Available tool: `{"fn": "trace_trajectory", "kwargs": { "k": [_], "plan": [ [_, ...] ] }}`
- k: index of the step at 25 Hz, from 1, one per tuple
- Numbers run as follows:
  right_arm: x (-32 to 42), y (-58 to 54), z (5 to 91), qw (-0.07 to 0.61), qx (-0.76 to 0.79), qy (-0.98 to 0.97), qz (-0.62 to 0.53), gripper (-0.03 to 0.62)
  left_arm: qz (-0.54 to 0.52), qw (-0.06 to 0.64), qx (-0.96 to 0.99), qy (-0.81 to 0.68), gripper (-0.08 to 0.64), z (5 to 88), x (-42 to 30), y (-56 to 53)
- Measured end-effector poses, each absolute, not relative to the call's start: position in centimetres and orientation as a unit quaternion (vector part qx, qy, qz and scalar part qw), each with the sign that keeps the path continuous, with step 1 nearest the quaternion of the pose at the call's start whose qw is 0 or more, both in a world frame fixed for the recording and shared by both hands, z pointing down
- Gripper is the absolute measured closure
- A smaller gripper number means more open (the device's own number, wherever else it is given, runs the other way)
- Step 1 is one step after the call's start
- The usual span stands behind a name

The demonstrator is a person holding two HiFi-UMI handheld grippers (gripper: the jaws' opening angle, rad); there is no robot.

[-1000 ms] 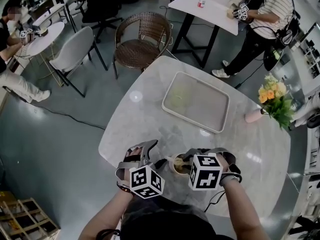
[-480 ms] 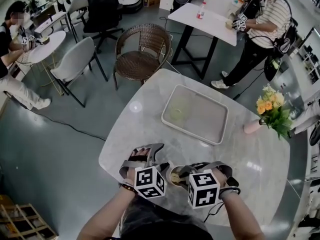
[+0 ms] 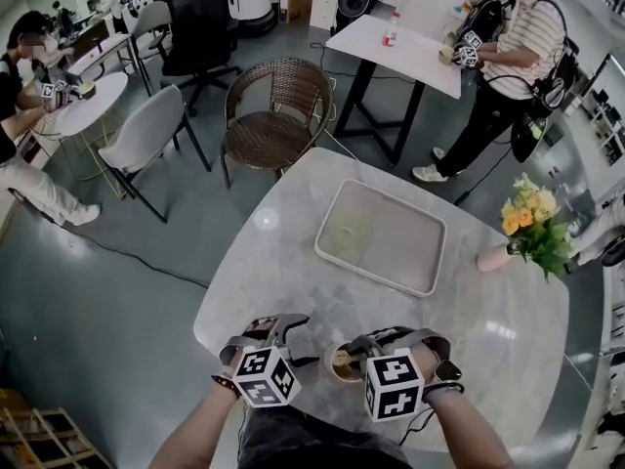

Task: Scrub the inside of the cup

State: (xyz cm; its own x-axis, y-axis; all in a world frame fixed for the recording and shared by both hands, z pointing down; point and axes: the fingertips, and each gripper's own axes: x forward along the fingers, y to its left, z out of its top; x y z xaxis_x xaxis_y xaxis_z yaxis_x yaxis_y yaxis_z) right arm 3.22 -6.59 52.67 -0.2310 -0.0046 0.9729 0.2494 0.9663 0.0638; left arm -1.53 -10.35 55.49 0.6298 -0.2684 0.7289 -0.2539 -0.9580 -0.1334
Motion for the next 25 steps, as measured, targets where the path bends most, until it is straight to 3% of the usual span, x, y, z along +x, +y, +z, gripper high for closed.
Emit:
{"fn": "trace_trajectory", "kwargs": {
  "k": [12,20,25],
  "plan": [
    [2.0,-6.9,54.0,0.63,-0.028,-0.775,-0.034,0.532,-0.381,-0.044,-0.892,0.241,0.11,55.6,3.4,-6.8],
    [1.8,-5.7,52.3,0.606,-0.077,-0.792,0.008,0.532,-0.412,0.027,-0.893,0.177,0.112,56.5,5.0,-7.1],
    [2.1,-7.1,53.7,0.631,-0.063,-0.768,-0.093,0.532,-0.397,0.035,-0.913,0.089,0.112,56.7,5.5,-7.1]
  ]
}}
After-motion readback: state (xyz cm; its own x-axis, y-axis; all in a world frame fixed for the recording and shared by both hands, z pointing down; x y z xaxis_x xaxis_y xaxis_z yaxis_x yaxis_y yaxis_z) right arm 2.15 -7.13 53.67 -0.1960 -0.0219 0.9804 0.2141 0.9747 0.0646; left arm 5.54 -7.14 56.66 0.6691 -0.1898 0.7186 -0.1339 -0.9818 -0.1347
